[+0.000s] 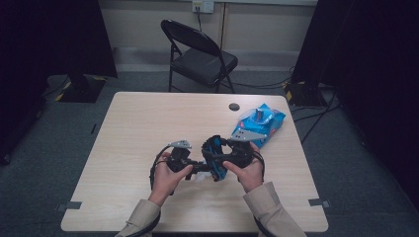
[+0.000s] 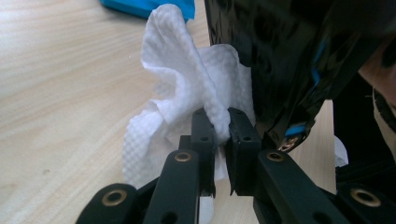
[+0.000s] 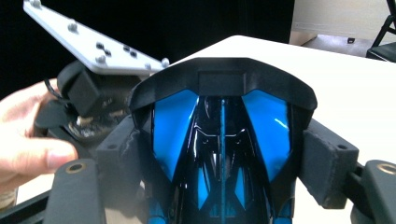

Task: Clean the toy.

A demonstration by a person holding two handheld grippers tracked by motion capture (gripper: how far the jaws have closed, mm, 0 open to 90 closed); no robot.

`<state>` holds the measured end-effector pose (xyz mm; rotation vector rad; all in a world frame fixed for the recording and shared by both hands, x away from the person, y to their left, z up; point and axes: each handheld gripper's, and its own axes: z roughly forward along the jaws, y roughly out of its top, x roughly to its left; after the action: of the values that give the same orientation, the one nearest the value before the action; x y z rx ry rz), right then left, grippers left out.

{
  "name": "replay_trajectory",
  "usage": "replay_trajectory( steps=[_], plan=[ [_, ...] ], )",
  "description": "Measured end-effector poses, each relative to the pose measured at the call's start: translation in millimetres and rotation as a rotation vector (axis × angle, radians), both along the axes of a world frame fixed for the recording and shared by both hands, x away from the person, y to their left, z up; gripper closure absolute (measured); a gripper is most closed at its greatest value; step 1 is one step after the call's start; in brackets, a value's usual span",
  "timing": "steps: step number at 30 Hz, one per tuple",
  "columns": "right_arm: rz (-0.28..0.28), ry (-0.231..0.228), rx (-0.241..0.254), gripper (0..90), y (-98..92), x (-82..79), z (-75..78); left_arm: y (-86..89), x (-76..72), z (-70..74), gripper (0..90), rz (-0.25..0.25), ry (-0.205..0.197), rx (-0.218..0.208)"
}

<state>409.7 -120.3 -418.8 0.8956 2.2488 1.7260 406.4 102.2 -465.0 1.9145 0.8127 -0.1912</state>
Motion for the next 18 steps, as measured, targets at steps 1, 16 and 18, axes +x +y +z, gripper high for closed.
replay_trajectory(
  steps=[1,16,18],
  plan=[
    [0.000,0.000,0.001,25.5,0.0,-0.1,0.4,-0.3,-0.2,-0.9,82.9,-0.002,0.000,0.003],
    [-0.012,-0.004,0.025,25.5,-5.0,0.7,3.4,-1.4,-2.3,-17.0,82.7,-0.020,0.047,0.022],
    [-0.009,-0.002,0.026,25.5,-4.9,0.5,3.3,4.6,-0.1,-14.6,82.7,-0.002,0.043,0.018]
  ],
)
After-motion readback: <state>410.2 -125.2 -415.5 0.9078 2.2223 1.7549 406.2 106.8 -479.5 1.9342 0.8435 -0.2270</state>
